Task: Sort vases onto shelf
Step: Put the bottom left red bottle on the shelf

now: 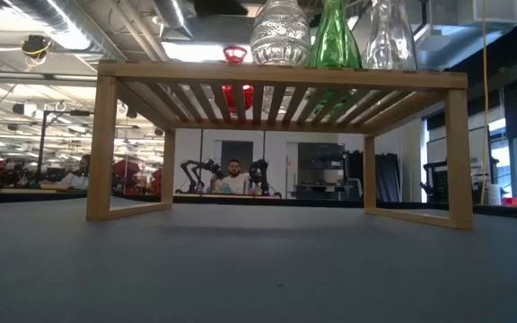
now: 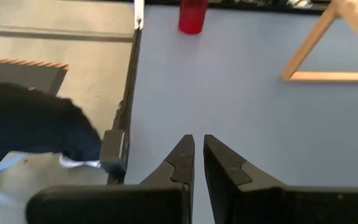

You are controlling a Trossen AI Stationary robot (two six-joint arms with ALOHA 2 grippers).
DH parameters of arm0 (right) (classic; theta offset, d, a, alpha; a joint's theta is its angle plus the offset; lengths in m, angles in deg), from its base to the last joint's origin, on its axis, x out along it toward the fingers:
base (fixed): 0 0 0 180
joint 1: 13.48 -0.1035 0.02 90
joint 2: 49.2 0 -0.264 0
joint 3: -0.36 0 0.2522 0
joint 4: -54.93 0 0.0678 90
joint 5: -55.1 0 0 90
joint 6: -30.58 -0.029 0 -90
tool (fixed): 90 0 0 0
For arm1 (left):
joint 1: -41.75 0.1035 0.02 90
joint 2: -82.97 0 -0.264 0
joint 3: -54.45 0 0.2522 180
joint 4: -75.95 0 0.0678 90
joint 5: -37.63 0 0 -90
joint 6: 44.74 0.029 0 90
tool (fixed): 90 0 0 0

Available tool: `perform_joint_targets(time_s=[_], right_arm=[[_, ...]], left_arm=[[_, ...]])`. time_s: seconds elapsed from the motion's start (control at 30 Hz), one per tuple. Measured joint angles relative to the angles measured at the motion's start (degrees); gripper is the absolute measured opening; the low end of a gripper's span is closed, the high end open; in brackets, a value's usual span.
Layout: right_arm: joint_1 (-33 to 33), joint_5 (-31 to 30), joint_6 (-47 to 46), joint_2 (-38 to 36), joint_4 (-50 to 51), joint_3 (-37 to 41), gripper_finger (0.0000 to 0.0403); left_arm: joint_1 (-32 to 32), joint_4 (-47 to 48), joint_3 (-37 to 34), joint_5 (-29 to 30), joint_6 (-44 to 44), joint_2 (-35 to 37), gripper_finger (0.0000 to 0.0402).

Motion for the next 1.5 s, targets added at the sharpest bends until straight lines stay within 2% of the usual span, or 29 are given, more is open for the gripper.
perform_joint_targets(time_s=[0.3, 0.47, 0.7, 0.93, 1.07, 1.17, 1.37, 1.5], right_arm=[[0.9, 9.6, -1.5, 0.0, -1.1, 0.0, 0.0026], [0.7, 6.4, -1.5, 0.2, -2.4, 0.0, 0.0026], [1.8, 2.7, 0.5, 3.2, -3.9, 0.0, 0.0026], [3.0, 2.6, 6.7, 7.6, -13.8, 0.0, 0.0026], [3.0, 3.2, 8.6, 10.3, -18.6, 0.0, 0.0026], [3.0, 5.2, 8.9, 11.7, -20.5, 0.0, 0.0026], [3.0, 6.5, 7.9, 12.4, -22.5, 0.0, 0.0026], [3.0, 6.4, 7.9, 12.4, -22.8, 0.0, 0.0026]], left_arm=[[-16.8, 6.2, 0.0, 6.8, -5.4, 5.8, 0.0272], [-26.8, 10.2, 0.0, 6.3, -13.1, 7.4, 0.0272], [-36.3, 11.6, -0.1, 2.0, -23.6, 7.4, 0.0272], [-43.4, 10.5, -0.1, 0.8, -28.9, 6.9, 0.0272], [-50.3, 19.1, -0.1, 11.6, -36.7, 6.3, 0.0267], [-55.6, 28.4, -0.1, 18.7, -46.0, 6.0, 0.026], [-67.4, 44.6, -0.1, 26.4, -68.3, 6.1, 0.0252], [-75.0, 46.6, -2.7, 27.9, -80.8, 6.1, 0.0252]])
